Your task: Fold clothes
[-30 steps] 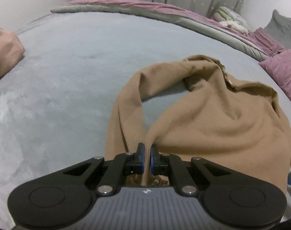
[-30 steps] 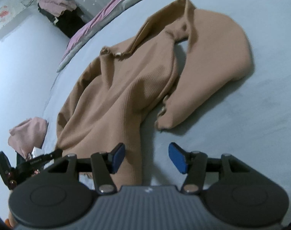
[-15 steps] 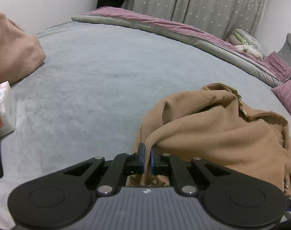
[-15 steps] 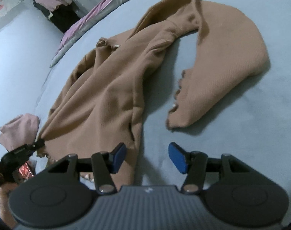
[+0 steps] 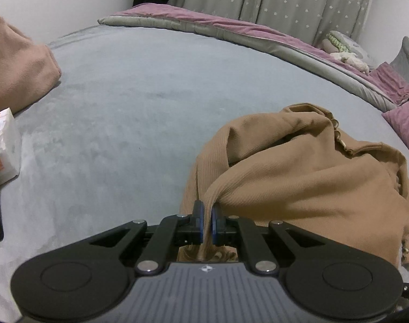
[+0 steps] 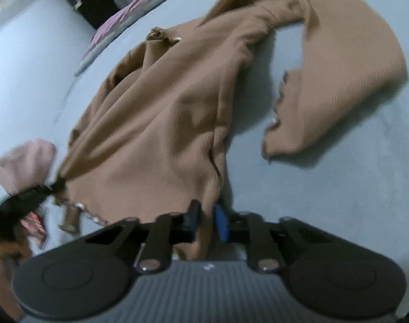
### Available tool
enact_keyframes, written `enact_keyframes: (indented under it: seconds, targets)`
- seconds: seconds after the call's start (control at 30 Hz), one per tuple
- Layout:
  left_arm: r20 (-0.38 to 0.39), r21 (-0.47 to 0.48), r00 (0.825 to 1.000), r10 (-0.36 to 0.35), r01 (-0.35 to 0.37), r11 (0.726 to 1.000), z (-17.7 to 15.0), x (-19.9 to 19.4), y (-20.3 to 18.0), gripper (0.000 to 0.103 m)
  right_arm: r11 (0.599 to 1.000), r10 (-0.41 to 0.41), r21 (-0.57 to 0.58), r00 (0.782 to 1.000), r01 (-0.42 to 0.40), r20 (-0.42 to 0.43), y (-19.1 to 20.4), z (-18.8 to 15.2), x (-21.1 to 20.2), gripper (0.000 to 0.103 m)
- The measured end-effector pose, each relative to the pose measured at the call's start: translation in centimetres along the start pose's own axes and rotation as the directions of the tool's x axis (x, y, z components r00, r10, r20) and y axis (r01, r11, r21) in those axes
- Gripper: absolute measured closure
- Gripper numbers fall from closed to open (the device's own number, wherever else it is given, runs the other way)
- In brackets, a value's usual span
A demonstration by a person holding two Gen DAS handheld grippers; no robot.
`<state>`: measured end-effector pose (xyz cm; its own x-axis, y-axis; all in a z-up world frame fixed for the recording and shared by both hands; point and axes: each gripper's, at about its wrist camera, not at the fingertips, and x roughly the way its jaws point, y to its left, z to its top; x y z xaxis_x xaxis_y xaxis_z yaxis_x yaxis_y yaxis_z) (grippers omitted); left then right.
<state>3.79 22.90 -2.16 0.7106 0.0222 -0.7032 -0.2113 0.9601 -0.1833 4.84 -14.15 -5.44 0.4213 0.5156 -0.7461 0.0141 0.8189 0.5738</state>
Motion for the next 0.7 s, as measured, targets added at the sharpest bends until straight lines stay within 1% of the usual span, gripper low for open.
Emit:
enact_keyframes:
  seconds: [0.1,0.17,0.3,0.5,0.6,0.7]
  targets:
    - [-0.012,0.039,1.0,0.003,-0.003,0.999,-0.5,-0.5,-0.7,0.097,0.997,0.032,0.065,0.999,-0.032,0.003,-0.9,-0.2,-0.4,0.094]
    - [-0.019,0.062,1.0,-0.003,0.004,0.998,-0.7,-1.2,-1.0,0.097,0.996,0.028,0.08,1.0,-0.028,0.001,-1.0,-0.3,-0.6,0.094]
    - [-0.052,0.052,0.997,-0.057,0.06,0.997,-1.3,-2.6,-1.0,0.097,0.999,-0.014,0.039,1.0,0.014,0.013,-0.2,-0.5,-2.4,0.095]
    - [-0.112,0.014,0.982,-0.151,0.153,0.988,-3.0,-4.5,-1.0,0.097,0.995,-0.095,0.007,0.994,0.095,0.053,-0.8,-0.6,-6.3,0.095]
    - [-0.126,0.03,0.978,-0.163,0.168,0.985,-4.1,-5.4,-1.7,0.097,0.991,-0.137,0.002,0.988,0.137,0.064,-1.6,-1.0,-8.1,0.095]
    - [-0.139,0.058,0.977,-0.161,0.171,0.984,-5.2,-6.3,-2.6,0.097,0.989,-0.149,0.003,0.986,0.149,0.072,-2.2,-1.5,-9.5,0.095]
